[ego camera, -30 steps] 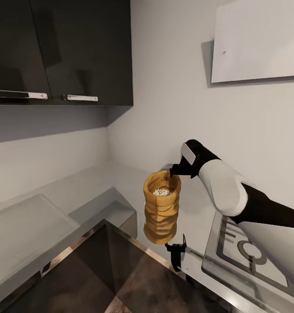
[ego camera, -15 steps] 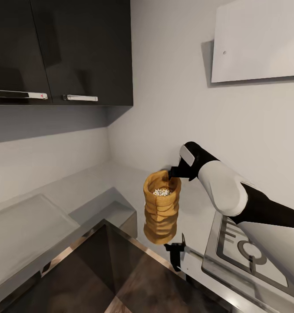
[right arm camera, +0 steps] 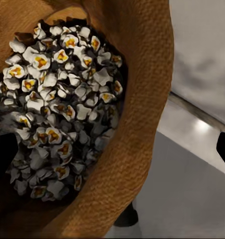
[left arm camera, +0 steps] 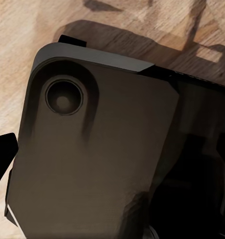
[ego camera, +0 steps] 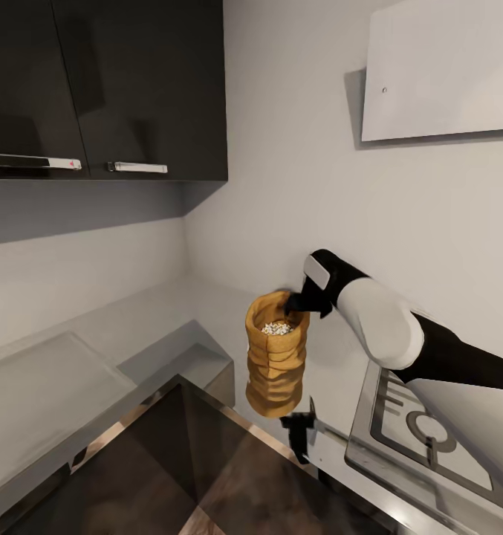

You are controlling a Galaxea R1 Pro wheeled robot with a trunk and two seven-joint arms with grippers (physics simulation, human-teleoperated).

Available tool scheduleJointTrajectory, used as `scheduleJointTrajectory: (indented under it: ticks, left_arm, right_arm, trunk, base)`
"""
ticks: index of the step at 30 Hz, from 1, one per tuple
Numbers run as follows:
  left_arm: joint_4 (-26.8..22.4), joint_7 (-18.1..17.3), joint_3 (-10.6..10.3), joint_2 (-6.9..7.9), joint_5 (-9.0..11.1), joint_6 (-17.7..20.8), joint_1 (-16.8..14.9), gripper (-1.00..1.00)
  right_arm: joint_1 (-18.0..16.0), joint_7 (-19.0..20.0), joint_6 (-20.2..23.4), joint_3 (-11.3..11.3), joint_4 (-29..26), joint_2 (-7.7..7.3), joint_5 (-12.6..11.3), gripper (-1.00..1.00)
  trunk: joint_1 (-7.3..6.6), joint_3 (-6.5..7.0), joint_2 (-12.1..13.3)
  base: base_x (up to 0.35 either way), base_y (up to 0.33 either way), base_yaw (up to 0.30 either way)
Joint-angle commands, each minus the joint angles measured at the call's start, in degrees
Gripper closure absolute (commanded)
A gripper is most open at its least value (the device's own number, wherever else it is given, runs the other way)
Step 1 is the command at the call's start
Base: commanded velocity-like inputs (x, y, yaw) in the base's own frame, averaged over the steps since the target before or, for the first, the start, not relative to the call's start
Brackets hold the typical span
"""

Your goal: In the kitchen, take the popcorn bag from the countertop, put it into the microwave, and heat it until the popcorn is cooked so the cooked popcorn ends up inside the bag.

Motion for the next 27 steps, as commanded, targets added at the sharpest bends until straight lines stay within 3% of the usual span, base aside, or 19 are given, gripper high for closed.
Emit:
scheduleJointTrajectory:
  ticks: [1,11,14,27]
  left_arm:
    - [-0.07,-0.23,0.32,-0.02,0.26,0.07,0.01,-1.0]
    - [-0.07,-0.24,0.32,0.0,0.26,0.07,0.01,-1.0]
    - [-0.07,-0.22,0.32,0.0,0.26,0.07,0.01,-1.0]
    - [-0.07,-0.23,0.32,-0.01,0.26,0.07,0.01,-1.0]
  right_arm:
    - [-0.03,-0.02,0.26,-0.45,0.58,0.03,0.59,-1.0]
    - [0.09,-0.14,0.26,-0.57,1.34,-0.53,0.53,-1.0]
    - [1.93,-0.16,0.26,-0.62,1.35,-1.01,0.52,-1.0]
    - [2.61,-0.02,0.26,-0.72,1.35,-1.11,0.56,-1.0]
  trunk:
    - [0.0,-0.06,-0.04]
    - [0.0,-0.06,-0.04]
    - [0.0,-0.06,-0.04]
    - [0.0,-0.06,-0.04]
  base:
    - [0.0,0.0,0.0]
    - [0.0,0.0,0.0]
    - [0.0,0.0,0.0]
    - [0.0,0.0,0.0]
